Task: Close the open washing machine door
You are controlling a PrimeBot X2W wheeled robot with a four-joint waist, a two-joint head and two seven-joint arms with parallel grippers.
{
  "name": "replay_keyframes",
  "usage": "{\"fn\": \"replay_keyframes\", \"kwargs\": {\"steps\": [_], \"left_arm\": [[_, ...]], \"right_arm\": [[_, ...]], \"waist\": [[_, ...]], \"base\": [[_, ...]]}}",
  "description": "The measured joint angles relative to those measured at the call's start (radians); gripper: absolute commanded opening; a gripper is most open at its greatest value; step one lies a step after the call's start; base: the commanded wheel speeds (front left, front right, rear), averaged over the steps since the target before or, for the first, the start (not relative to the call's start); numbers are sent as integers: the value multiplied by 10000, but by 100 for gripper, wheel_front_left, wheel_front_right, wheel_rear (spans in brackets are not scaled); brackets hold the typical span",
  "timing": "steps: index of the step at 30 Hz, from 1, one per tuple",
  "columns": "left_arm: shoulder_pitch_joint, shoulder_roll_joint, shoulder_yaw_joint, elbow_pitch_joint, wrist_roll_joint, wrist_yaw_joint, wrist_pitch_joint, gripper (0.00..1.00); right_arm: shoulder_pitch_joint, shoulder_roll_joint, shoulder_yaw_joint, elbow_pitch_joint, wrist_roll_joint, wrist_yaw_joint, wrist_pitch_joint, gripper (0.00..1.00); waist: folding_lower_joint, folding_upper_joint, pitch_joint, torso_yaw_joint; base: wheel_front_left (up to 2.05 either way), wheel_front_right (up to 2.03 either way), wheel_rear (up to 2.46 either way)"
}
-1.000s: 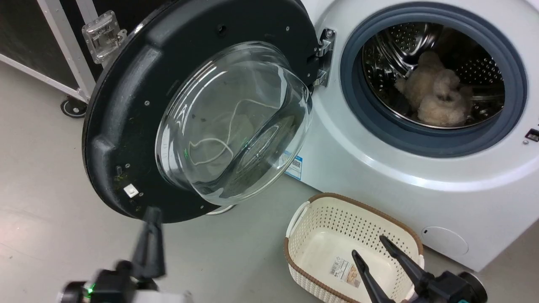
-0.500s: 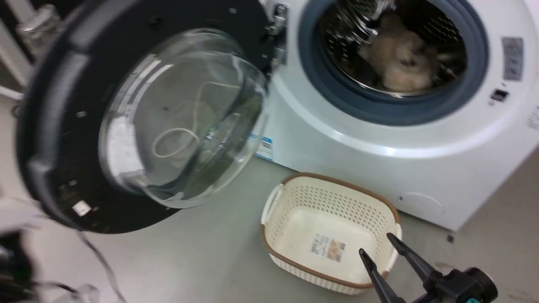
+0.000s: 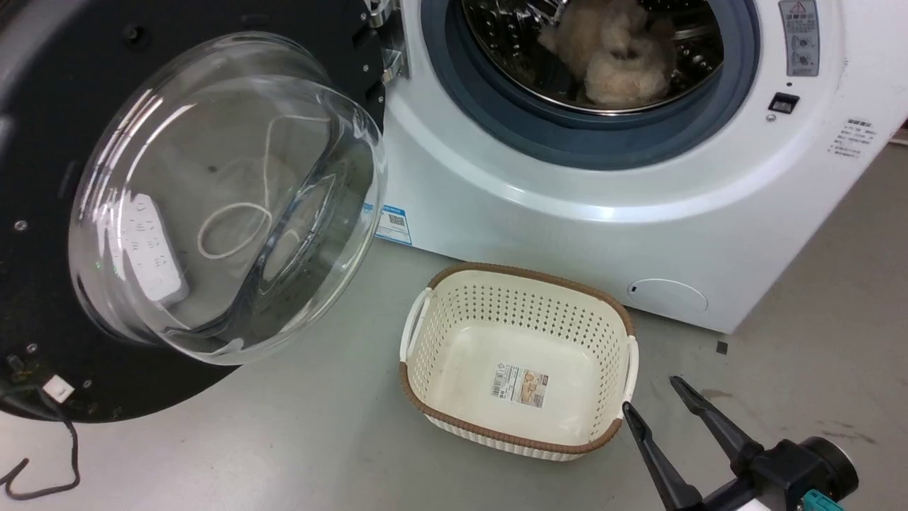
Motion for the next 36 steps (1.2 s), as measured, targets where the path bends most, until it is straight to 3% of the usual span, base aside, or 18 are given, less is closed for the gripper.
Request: {"fn": "replay_keyframes", "kwargs": {"steps": [5, 9, 12, 22, 30, 36], "left_arm": [[8, -79, 77, -15, -1064, 50, 1392, 0], [366, -104, 6, -470, -1609, -587, 2226, 0], [808, -290, -46, -798, -2148, -815, 2964, 0], [2668, -1636, -976, -2429, -3478, -972, 5335, 0], [3909, -2740, -2500, -3664, -3703, -934, 5802, 0], [4818, -2846, -4449, -3960, -4330, -1147, 4638, 0]], "right_arm": [[-47, -27, -2, 19, 13, 0, 0, 100], [-51, 6, 0, 75, 13, 0, 0, 100], [-65, 113, -15, 125, 13, 0, 0, 100], [-25, 545, -274, 372, -8, 0, 0, 100], [-25, 627, -543, 387, -111, 0, 0, 100], [-59, 619, -568, 359, -144, 0, 0, 100]], "waist": [[0, 0, -3, -49], [-1, 0, -133, -44], [-2, 0, -290, -48], [-2, 0, -1039, -106], [-2, 0, -1204, -424], [-1, 0, -990, -928]], "base": [[0, 0, 0], [0, 0, 0], [0, 0, 0], [0, 0, 0], [0, 0, 0], [0, 0, 0]]}}
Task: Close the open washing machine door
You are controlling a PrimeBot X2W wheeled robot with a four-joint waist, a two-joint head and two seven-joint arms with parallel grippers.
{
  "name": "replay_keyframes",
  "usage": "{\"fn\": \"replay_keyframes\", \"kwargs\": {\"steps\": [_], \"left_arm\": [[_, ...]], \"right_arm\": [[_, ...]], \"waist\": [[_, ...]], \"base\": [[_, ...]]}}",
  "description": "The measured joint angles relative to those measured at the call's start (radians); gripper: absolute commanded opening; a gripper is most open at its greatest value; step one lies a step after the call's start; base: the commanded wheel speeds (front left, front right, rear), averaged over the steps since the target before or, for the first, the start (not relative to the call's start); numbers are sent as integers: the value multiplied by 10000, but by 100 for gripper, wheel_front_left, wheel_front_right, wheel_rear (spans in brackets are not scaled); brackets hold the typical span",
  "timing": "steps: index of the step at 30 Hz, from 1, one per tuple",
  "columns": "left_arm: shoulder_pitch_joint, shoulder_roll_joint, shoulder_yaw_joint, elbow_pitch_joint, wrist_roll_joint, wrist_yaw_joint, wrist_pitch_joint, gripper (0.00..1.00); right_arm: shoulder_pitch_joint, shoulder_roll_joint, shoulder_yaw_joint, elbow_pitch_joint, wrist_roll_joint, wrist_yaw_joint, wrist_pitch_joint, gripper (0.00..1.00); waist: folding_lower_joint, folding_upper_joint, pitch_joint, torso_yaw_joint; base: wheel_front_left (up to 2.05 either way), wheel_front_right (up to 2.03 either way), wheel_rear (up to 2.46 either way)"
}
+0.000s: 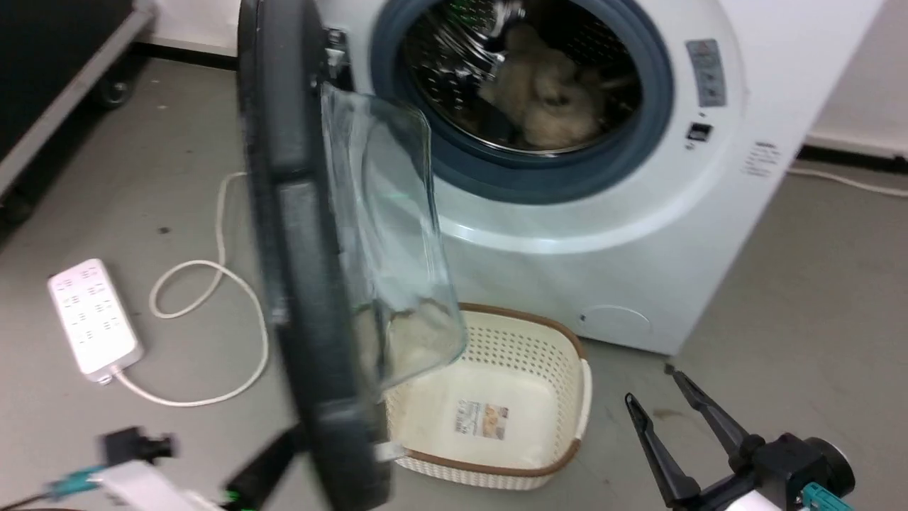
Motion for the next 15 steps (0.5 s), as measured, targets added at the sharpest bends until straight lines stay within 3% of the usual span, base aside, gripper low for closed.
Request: {"fn": "replay_keyframes", "kwargs": {"steps": [8, 15], "left_arm": [[-131, -54, -2278, 1007, -558, -579, -1871, 0], [-1527, -31, -3737, 2057, -894, -761, -3906, 0]], "right_arm": [[-190, -385, -23, -33, 52, 0, 0, 100], [-375, -523, -245, -100, 249, 0, 0, 100]], "waist": [[1, 0, 477, -1048], [1, 0, 1001, -2255]], "base": [[0, 0, 0], [0, 0, 0]]}}
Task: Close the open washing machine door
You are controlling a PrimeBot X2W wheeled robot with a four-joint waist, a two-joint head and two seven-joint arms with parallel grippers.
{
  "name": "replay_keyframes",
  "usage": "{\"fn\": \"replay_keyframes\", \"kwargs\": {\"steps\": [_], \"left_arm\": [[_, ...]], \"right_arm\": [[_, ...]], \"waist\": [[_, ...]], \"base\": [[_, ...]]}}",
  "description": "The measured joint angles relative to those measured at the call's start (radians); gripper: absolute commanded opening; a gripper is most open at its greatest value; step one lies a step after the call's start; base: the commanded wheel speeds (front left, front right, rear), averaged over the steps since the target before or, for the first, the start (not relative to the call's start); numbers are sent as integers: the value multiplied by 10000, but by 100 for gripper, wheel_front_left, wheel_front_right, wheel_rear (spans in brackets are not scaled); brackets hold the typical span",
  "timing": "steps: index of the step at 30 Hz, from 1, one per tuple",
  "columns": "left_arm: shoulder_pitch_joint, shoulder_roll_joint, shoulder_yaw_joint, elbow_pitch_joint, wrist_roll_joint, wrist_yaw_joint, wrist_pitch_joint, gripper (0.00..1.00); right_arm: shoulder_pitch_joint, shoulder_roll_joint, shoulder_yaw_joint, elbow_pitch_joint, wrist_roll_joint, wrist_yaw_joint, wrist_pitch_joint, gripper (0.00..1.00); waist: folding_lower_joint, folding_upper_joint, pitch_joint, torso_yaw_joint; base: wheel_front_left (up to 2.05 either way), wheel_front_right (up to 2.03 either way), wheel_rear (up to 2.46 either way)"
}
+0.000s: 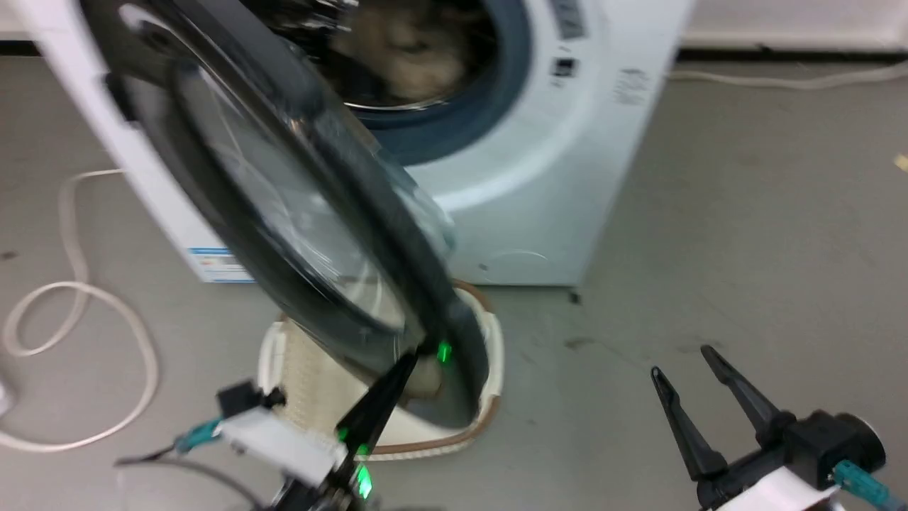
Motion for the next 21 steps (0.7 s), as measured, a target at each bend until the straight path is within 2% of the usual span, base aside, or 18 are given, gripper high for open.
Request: {"fn": "replay_keyframes", "kwargs": {"steps": [8, 14, 18, 21], "left_arm": [[-2379, -33, -1315, 1147, -506, -71, -2100, 0], [-4065, -42, -1494, 2397, -640, -71, -3797, 0], [-4785, -46, -1482, 2924, -765, -73, -4337, 0], [-4916, -48, -1519, 3129, -759, -73, -4410, 0]], "right_arm": [[-449, 107, 19, -54, 157, 0, 0, 100], [-695, 305, 142, -2, 234, 0, 0, 100], [-781, 364, 115, 8, 244, 0, 0, 100], [-781, 370, 40, 33, 244, 0, 0, 100]], "waist": [[1, 0, 670, -1473], [1, 0, 1096, -2456], [0, 0, 1331, -2866], [1, 0, 1381, -2931]], "base": [[0, 0, 0], [0, 0, 0], [0, 0, 0], [0, 0, 0]]}}
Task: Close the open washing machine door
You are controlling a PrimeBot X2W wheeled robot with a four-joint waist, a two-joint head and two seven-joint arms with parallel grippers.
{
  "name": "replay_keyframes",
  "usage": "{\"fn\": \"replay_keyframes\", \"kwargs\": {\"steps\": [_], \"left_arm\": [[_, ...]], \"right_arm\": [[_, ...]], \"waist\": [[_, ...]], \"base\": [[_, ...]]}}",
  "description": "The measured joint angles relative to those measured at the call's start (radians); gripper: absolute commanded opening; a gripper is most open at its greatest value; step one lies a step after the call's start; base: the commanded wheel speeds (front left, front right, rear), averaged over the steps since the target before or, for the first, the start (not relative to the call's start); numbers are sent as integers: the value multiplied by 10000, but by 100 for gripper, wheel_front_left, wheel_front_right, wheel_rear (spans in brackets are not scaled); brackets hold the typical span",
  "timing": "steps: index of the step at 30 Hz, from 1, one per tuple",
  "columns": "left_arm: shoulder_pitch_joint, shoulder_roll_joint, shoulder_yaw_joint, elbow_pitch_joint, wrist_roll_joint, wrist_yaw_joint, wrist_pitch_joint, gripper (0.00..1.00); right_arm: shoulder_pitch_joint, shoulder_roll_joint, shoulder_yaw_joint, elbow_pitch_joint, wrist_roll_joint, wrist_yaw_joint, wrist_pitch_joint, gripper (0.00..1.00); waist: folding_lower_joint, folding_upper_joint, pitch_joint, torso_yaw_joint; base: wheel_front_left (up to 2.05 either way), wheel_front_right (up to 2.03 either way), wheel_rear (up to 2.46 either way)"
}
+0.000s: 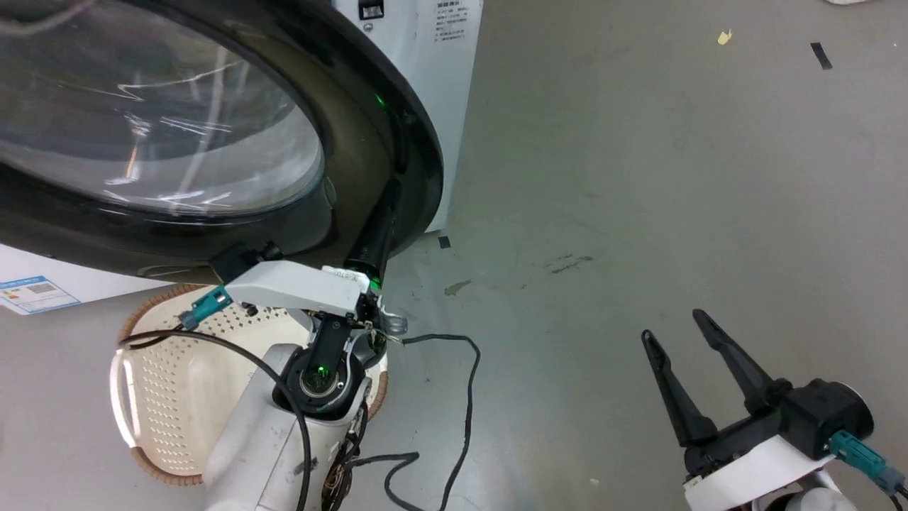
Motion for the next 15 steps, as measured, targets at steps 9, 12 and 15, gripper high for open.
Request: {"fn": "replay_keyframes", "kwargs": {"steps": [9, 12, 15], "left_arm": [[2098, 828, -525, -1546, 1383, 0, -401, 100], [3003, 1785, -1210, -2008, 3076, 0, -1294, 100], [3458, 2391, -1346, -2067, 4261, 0, -1839, 100]], "right_arm": [[477, -54, -163, -19, -169, 0, 0, 100], [869, -125, -244, -31, -196, 0, 0, 100], [1037, -148, -251, -65, -240, 0, 0, 100]], "waist": [[-3, 0, -885, 770], [-3, -1, -1306, 1306], [-3, 0, -1647, 1723]], "base": [[0, 0, 0], [0, 0, 0], [0, 0, 0]]}}
